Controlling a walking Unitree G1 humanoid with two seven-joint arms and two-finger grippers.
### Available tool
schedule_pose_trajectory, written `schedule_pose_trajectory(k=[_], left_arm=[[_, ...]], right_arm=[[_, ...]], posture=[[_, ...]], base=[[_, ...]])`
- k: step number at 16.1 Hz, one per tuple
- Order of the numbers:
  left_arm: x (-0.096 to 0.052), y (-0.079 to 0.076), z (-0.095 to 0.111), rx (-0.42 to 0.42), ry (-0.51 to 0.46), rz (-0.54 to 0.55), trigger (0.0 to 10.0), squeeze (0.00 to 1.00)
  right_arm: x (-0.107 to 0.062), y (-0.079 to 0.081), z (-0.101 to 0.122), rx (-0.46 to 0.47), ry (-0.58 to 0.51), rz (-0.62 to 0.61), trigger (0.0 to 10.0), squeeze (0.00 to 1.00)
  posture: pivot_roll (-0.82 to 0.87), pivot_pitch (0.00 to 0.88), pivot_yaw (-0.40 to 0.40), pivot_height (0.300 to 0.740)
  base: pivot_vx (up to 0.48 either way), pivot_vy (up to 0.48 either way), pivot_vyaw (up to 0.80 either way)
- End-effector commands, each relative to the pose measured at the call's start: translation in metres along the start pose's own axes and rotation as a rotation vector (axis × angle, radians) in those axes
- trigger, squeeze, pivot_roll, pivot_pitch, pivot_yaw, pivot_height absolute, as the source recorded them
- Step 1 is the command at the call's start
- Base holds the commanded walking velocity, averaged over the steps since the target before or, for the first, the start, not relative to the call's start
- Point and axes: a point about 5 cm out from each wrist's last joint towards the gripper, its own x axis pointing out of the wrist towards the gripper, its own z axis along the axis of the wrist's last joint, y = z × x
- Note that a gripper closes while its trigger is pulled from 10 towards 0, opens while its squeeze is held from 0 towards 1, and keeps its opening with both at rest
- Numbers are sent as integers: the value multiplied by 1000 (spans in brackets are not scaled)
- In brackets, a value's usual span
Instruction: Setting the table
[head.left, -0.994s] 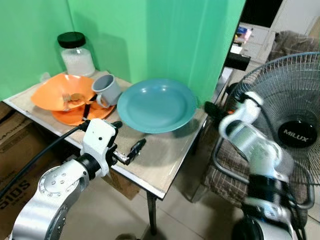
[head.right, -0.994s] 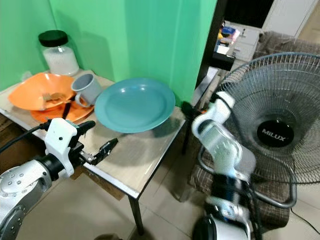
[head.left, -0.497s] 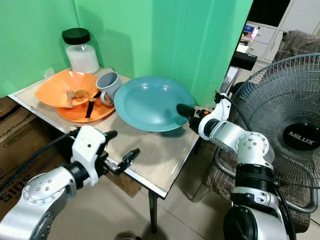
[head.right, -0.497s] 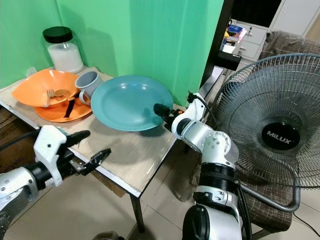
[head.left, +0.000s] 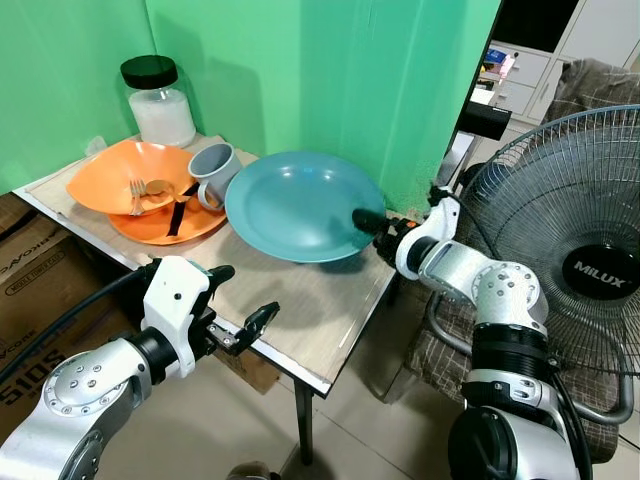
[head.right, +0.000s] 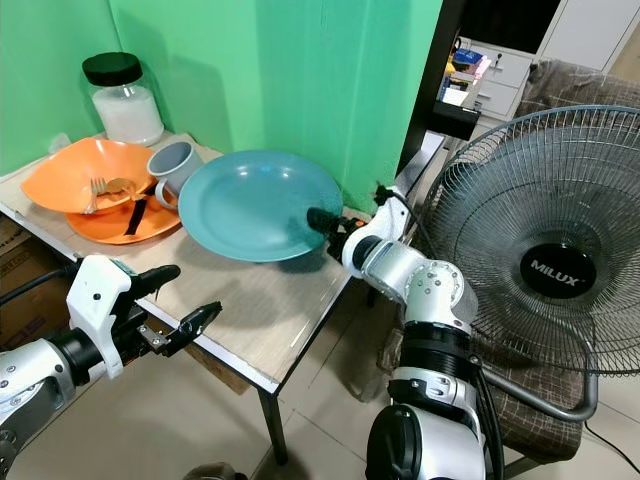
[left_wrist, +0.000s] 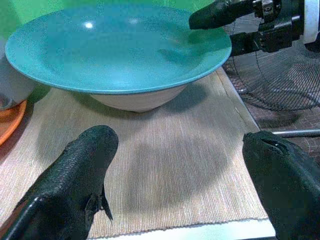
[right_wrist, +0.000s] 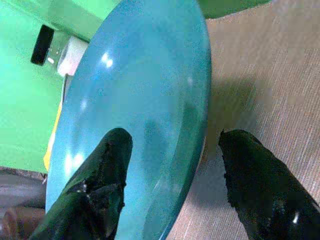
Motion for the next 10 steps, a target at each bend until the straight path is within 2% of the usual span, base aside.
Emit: schedule_pose_trajectory(k=[1,3,10], left_arm=[[-1,0,1,24,8,1,10000,0],[0,-1,-1,25,12,-3,10000,0],[1,-2,0,28,1,9,10000,0]], right_arm=[[0,4,-1,-18,29,19,0,0],[0,3,-6,-34,61,21,0,0],[2,6,-5,-11,69,43,0,0]], posture=[[208,0,-35,740],[205,0,-31,740],[205,0,-37,740]], base=[[0,0,0],[0,0,0],[0,0,0]])
